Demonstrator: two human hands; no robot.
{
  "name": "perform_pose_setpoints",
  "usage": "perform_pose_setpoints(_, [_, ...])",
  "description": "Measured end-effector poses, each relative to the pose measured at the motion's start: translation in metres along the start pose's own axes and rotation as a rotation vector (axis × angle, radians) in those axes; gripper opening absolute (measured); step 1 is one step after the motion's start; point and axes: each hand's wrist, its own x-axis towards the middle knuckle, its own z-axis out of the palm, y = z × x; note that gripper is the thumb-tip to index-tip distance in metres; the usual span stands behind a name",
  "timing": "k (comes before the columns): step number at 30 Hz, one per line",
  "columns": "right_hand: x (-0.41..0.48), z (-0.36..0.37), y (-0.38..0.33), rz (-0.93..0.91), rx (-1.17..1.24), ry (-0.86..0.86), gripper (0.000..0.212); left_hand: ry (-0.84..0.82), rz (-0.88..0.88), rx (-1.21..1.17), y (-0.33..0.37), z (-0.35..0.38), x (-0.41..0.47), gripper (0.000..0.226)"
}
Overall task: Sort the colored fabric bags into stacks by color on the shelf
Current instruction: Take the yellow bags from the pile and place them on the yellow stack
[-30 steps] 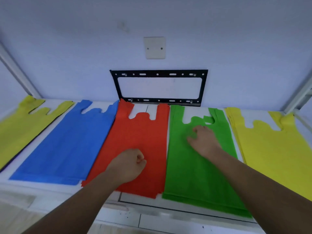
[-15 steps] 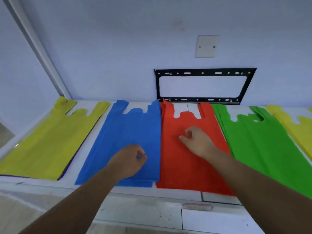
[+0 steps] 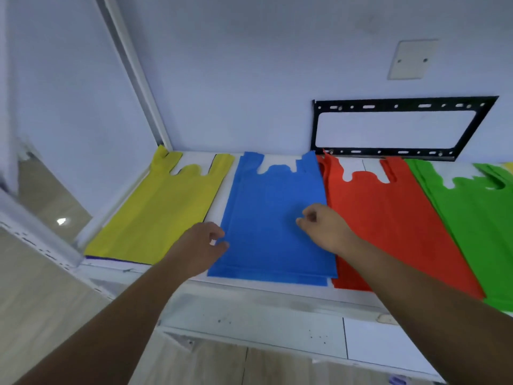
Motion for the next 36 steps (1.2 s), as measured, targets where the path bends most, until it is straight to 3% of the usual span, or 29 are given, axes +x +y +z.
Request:
perform_pose_setpoints(9, [0.011, 0.093, -0.097, 0.047, 0.042, 0.054, 0.032, -0.119, 0.075, 0.023, -0.109, -0.073, 0.029, 0.030])
perform_pose_setpoints(13, [0.010, 0.157, -0.144, 0.065, 0.094, 0.010, 0.026, -0.305, 0.239, 0.128, -0.153, -0.080, 0.033, 0.082])
perform_pose_setpoints(15, [0.009, 0.179, -0.162, 0.069, 0.098, -0.008, 0.022, -0.307, 0.343, 0.202, -0.168, -0.079, 0.035, 0.092])
perform_pose_setpoints(26, [-0.001, 0.196, -0.190, 0.232, 0.177, 0.107, 0.022, -0.111, 0.607, 0.266, -0.190, -0.081, 0.054, 0.051])
perform_pose_setpoints(31, [-0.002, 0.202, -0.192, 0.272, 0.210, 0.106, 0.028, -0.031, 0.595, 0.208, -0.194, -0.079, 0.063, 0.041])
perform_pose_setpoints(36, [0.006, 0.199, -0.207, 0.493, 0.632, -0.075, 0.048, -0.104, 0.486, 0.104, -0.194, -0.086, 0.071, 0.041])
